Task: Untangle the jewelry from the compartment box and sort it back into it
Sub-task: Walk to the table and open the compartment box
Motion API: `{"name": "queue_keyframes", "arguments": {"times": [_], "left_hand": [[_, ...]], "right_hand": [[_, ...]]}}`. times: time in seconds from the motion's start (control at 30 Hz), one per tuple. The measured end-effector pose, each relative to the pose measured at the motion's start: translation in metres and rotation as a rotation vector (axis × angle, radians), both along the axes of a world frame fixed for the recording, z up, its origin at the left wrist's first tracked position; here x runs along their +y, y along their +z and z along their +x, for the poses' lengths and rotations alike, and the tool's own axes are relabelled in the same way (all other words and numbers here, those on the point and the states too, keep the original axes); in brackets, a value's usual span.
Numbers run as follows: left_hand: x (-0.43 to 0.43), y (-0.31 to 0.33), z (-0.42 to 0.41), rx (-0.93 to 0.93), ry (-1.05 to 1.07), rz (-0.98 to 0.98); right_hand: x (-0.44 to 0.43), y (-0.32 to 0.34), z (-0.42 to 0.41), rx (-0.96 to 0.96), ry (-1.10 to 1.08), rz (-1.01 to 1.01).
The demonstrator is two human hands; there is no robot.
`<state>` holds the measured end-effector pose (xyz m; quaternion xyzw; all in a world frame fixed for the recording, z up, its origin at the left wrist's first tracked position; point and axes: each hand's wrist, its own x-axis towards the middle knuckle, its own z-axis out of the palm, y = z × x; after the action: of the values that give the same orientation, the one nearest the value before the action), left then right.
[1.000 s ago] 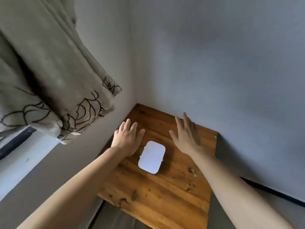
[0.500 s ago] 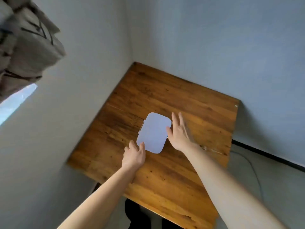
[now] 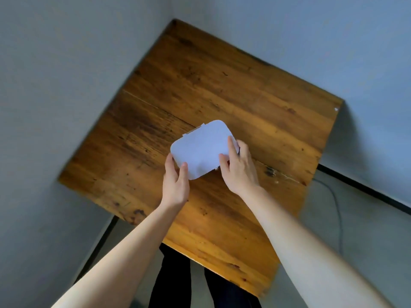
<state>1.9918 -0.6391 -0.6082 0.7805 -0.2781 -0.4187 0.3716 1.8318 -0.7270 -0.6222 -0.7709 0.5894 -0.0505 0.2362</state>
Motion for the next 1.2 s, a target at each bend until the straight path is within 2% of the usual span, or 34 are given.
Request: {"name": "queue_keyframes", "arguments": {"times": [0.07,0.13,0.27,0.37,0.5,0.67,0.83,1.0,1.07,1.13,1.2], "left_hand": [[0.002,0.003,0.002,-0.017,-0.127,-0.041],[0.007,0.006,0.005,-0.111,-0.296,0.004],[0.016,0.006,0.015,-0.514,-0.726,0.150],[0.009,0.000,0.018,-0.675,-0.847,0.147],[0.001,-0.005,0.019,-0.747,-0.760,0.102],[0.003,-0.002,0.028,-0.756,-0.782,0.053],[0.003,0.007,0.040,-0.620,-0.767,0.037],[0.003,0.019,0.053,-0.566,-0.755,-0.013],[0.002,0.023,0.060,-0.522,-0.651,-0.087],[-0.005,0.028,0.065,-0.425,-0.406,-0.176],[-0.020,0.030,0.070,-0.335,-0.148,-0.172]], "right_hand": [[0.027,-0.003,-0.021,0.017,0.011,-0.034],[0.050,-0.007,-0.039,0.026,0.045,-0.051],[0.070,-0.013,-0.054,0.005,0.076,-0.048],[0.071,-0.015,-0.049,-0.005,0.074,-0.037],[0.074,-0.016,-0.047,-0.028,0.065,0.016],[0.077,-0.019,-0.049,-0.009,0.087,0.022],[0.083,-0.022,-0.044,-0.068,-0.036,-0.002],[0.082,-0.016,-0.035,-0.187,-0.144,0.059],[0.081,-0.015,-0.034,-0.207,-0.117,0.050],[0.079,-0.016,-0.032,-0.193,-0.048,0.042],[0.076,-0.017,-0.027,-0.164,-0.024,0.050]]}}
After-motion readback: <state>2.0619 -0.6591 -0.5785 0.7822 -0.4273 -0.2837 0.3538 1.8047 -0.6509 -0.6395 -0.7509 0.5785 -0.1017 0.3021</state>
